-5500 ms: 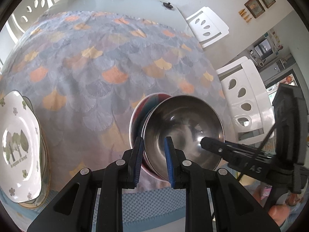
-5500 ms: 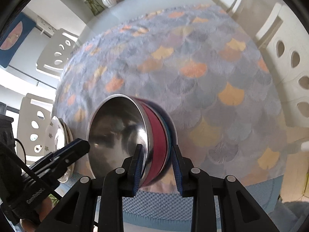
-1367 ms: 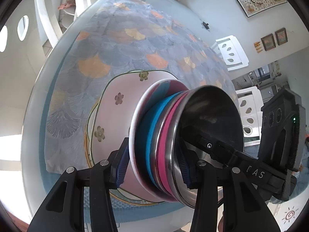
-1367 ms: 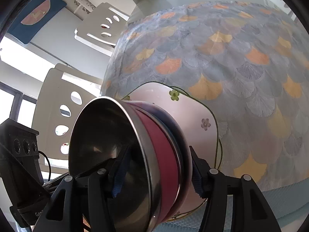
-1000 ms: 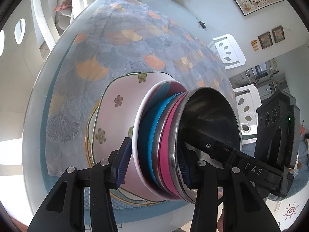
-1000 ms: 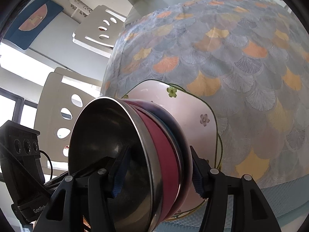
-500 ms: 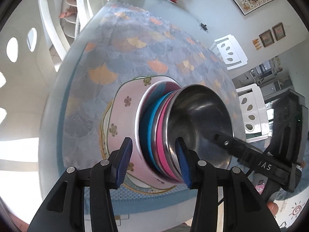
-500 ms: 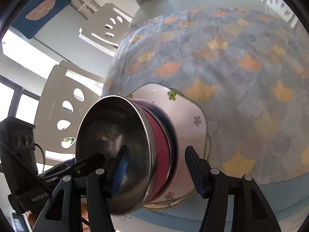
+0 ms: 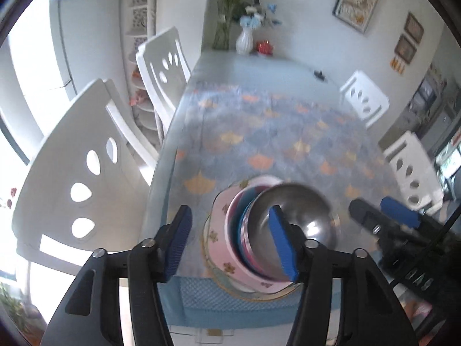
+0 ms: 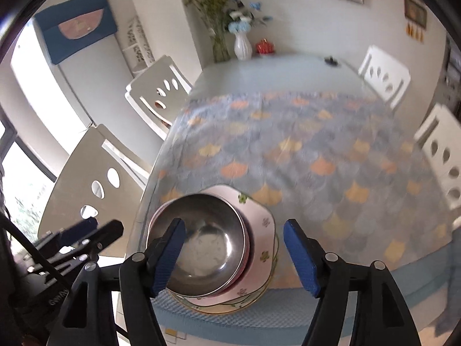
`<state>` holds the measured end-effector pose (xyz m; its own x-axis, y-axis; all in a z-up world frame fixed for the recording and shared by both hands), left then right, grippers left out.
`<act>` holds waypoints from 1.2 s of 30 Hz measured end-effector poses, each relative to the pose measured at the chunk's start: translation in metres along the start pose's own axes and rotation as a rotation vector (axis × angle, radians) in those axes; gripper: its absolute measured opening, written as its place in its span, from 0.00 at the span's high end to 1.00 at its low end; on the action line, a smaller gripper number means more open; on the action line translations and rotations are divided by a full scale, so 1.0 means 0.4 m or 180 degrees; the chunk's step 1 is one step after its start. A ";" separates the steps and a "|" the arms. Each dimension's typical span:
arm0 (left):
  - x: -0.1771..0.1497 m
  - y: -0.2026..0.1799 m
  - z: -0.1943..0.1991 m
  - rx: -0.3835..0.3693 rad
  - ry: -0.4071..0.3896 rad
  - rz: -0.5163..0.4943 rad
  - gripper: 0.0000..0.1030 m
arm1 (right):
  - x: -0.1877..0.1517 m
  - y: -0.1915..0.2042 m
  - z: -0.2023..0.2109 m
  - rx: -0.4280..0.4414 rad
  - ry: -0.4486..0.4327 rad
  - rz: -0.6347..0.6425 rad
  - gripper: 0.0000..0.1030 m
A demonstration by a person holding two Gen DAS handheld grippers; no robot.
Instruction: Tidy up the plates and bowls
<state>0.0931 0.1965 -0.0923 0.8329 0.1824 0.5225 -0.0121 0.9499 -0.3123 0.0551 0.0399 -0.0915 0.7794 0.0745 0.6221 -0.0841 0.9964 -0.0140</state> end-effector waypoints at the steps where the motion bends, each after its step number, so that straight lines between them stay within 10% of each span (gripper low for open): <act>1: 0.009 -0.003 0.011 -0.0007 -0.0067 0.0043 0.40 | 0.005 0.001 0.006 -0.0014 -0.0029 0.0034 0.33; 7: 0.026 -0.047 0.048 0.0104 -0.0402 0.0044 0.28 | 0.007 -0.013 0.034 0.0009 -0.0105 0.0149 0.33; 36: -0.130 -0.112 0.096 0.0501 -0.0314 0.0093 0.26 | -0.136 -0.074 0.075 0.0120 0.0225 0.0269 0.33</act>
<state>0.0289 0.1543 -0.0750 0.7726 0.2273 0.5928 -0.1285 0.9704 -0.2046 -0.0037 0.0050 -0.1014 0.8103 0.1621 0.5631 -0.1735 0.9843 -0.0337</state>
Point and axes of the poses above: each gripper's, at about its wrist camera, not at the fingertips, and z roughly against the way its jaws point, y to its left, x to its top, the point moved 8 cm from there along -z, roughly the way its jaws point, and after that the axes turned 15 degrees about z, right-handed, at the moved point
